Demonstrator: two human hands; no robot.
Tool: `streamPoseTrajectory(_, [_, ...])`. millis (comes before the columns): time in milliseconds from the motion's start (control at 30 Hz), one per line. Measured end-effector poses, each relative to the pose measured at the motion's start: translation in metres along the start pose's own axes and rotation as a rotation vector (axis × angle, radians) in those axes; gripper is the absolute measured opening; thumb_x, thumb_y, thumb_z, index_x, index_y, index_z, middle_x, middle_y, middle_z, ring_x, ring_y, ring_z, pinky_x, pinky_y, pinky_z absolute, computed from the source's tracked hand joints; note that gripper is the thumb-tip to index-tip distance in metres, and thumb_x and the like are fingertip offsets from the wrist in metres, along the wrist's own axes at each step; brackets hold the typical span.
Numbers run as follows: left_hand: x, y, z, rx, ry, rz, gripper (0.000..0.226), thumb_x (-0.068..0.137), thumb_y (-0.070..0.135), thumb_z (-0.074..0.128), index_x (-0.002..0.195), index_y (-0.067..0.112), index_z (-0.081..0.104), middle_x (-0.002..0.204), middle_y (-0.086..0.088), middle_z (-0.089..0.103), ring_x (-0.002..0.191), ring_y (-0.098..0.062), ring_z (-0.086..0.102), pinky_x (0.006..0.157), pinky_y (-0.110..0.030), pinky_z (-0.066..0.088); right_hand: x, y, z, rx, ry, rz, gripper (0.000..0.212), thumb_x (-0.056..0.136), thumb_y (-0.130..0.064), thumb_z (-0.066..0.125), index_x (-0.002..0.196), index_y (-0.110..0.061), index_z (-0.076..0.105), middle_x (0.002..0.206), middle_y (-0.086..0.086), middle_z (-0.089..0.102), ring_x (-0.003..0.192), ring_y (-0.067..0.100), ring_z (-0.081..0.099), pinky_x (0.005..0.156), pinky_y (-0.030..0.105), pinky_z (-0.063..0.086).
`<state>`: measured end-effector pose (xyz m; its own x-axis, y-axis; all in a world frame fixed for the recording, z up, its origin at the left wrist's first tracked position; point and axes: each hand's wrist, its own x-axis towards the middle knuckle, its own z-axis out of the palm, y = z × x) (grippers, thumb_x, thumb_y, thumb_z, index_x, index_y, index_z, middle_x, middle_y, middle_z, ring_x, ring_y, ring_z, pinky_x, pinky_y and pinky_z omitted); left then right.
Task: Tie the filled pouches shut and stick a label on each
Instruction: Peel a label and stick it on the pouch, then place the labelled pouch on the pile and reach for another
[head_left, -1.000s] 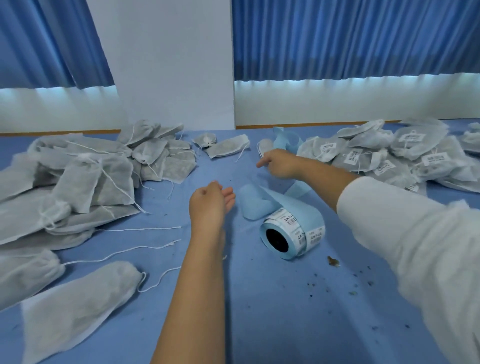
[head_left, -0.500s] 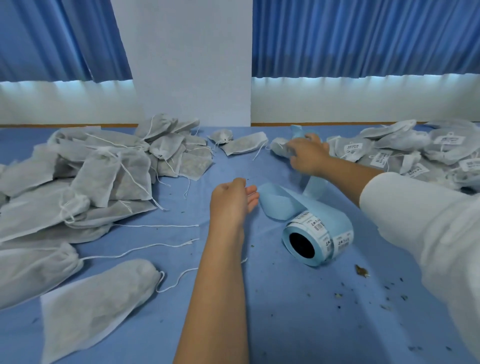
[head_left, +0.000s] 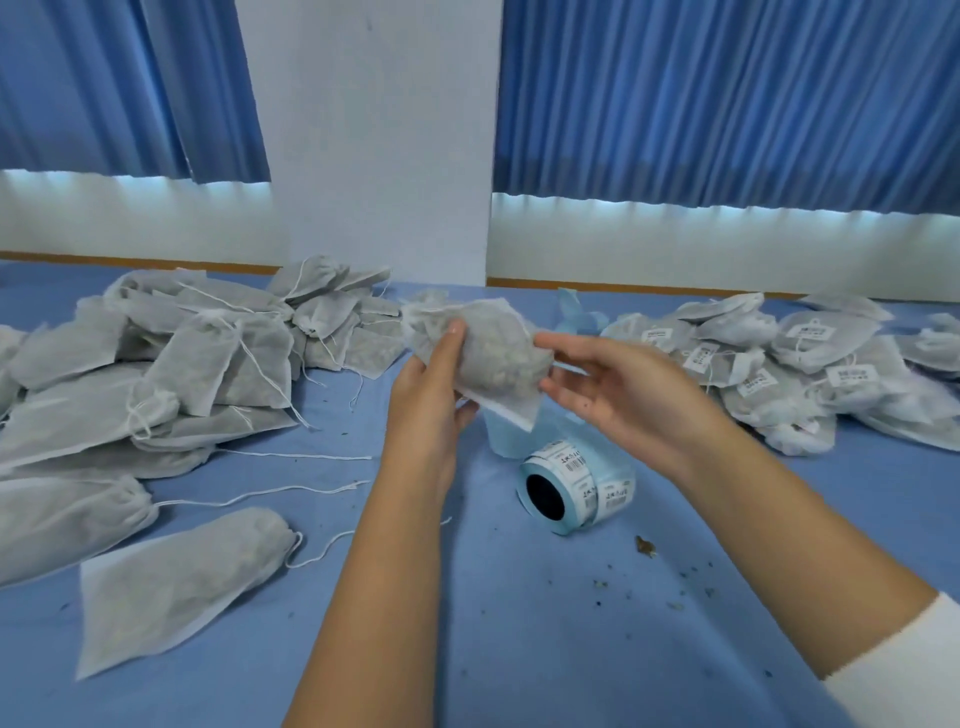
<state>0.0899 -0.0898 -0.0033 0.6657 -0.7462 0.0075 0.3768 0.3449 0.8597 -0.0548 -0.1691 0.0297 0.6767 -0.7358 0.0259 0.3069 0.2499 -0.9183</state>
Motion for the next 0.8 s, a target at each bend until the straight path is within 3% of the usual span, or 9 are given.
streamPoseTrajectory(100, [-0.011, 0.0, 0.005, 0.123, 0.054, 0.129, 0.016, 0.091, 0.033, 0.069, 0.105, 0.024, 0.069, 0.103, 0.005, 0.076, 0.099, -0.012, 0.071, 0.087, -0.038, 0.057, -0.022, 0.007, -0.01, -0.176, 0.075, -0.042, 0.023, 0.092, 0.001, 0.053, 0.094, -0.005, 0.075, 0.099, 0.007, 0.074, 0.085, 0.016, 0.066, 0.068, 0.023, 0.055])
streamPoseTrajectory(233, [-0.022, 0.003, 0.011, 0.445, -0.078, 0.213, 0.012, 0.085, 0.032, 0.074, 0.096, 0.03, 0.07, 0.093, 0.014, 0.074, 0.088, -0.001, 0.069, 0.076, -0.024, 0.051, -0.038, 0.014, -0.02, -0.525, 0.304, -0.217, 0.016, 0.089, -0.009, 0.062, 0.089, -0.021, 0.072, 0.092, -0.011, 0.073, 0.084, -0.003, 0.063, 0.065, 0.015, 0.047])
streamPoseTrajectory(333, [-0.027, -0.002, 0.014, 0.743, -0.199, 0.262, 0.015, 0.084, 0.034, 0.074, 0.095, 0.025, 0.068, 0.09, 0.01, 0.071, 0.085, -0.005, 0.065, 0.073, -0.023, 0.051, -0.044, 0.026, -0.02, -0.556, 0.357, -0.415, 0.009, 0.087, -0.013, 0.069, 0.092, -0.021, 0.067, 0.089, -0.015, 0.068, 0.079, -0.006, 0.06, 0.069, 0.01, 0.045])
streamPoseTrajectory(467, [-0.033, -0.008, 0.017, 0.971, -0.305, 0.336, 0.013, 0.084, 0.038, 0.073, 0.089, 0.03, 0.065, 0.084, 0.014, 0.067, 0.076, 0.001, 0.059, 0.062, -0.012, 0.043, -0.049, 0.036, -0.019, -0.56, 0.367, -0.523, 0.021, 0.081, -0.021, 0.078, 0.097, -0.021, 0.065, 0.092, -0.009, 0.068, 0.086, 0.005, 0.063, 0.07, 0.019, 0.051])
streamPoseTrajectory(667, [-0.039, -0.008, 0.024, 1.178, -0.377, 0.356, 0.014, 0.081, 0.03, 0.069, 0.088, 0.023, 0.06, 0.078, 0.009, 0.062, 0.072, -0.006, 0.055, 0.058, -0.016, 0.039, -0.051, 0.031, -0.029, -0.4, 0.323, -0.345, 0.015, 0.085, -0.015, 0.074, 0.099, -0.019, 0.071, 0.085, -0.001, 0.074, 0.077, 0.002, 0.065, 0.071, 0.015, 0.051])
streamPoseTrajectory(733, [-0.041, -0.005, 0.024, 1.175, -0.407, 0.328, 0.016, 0.082, 0.024, 0.067, 0.094, 0.027, 0.058, 0.085, 0.015, 0.062, 0.075, 0.005, 0.056, 0.061, -0.008, 0.04, -0.052, 0.027, -0.032, -0.317, 0.265, -0.262, 0.013, 0.087, -0.011, 0.071, 0.097, -0.019, 0.072, 0.081, -0.005, 0.075, 0.076, 0.003, 0.066, 0.07, 0.016, 0.052])
streamPoseTrajectory(800, [-0.043, -0.001, 0.022, 1.144, -0.454, 0.333, 0.033, 0.081, 0.015, 0.065, 0.106, 0.036, 0.055, 0.095, 0.025, 0.06, 0.083, 0.021, 0.052, 0.069, 0.001, 0.037, -0.051, 0.024, -0.033, -0.234, 0.228, -0.217, 0.016, 0.09, -0.007, 0.066, 0.103, -0.016, 0.068, 0.076, -0.006, 0.072, 0.076, 0.008, 0.066, 0.072, 0.02, 0.055])
